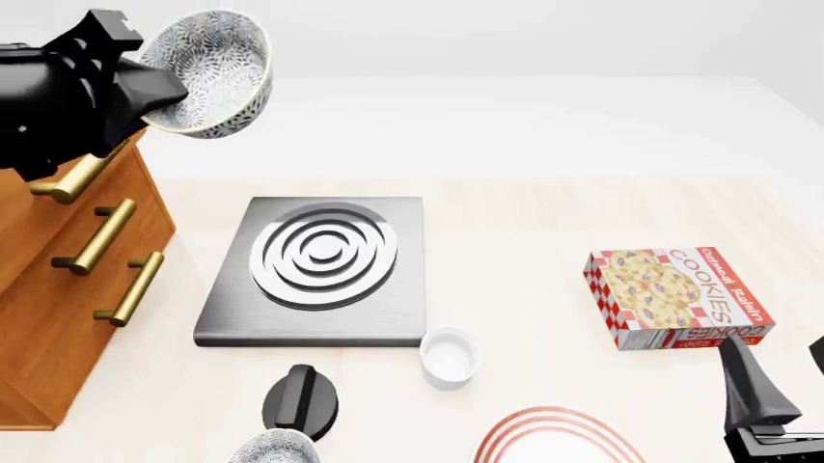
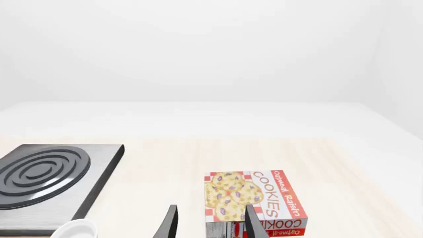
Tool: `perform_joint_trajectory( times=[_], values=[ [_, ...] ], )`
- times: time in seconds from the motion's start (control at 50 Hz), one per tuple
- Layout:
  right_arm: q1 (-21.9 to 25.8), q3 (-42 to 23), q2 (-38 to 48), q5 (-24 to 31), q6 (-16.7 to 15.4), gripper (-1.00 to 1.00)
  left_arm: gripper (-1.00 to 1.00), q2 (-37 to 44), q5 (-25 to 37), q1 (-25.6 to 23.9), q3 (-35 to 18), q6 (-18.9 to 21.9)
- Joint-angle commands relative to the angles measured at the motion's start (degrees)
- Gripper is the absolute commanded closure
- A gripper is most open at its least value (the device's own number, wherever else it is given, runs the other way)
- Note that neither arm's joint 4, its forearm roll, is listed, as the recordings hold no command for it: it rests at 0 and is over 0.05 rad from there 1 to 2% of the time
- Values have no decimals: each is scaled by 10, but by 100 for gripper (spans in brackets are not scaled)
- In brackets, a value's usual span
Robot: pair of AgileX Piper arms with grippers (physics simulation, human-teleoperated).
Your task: Pick the akita bowl on the wooden cabinet and place it on the plate.
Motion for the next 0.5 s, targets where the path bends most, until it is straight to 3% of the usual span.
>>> perform_joint_trajectory(
  times=[0.02,0.5],
  values=[
    [0,2,0,-2,0,-100,100,3,2,-20,2,16],
    [0,0,0,0,0,-100,100,14,-7,-73,39,42]
  ],
)
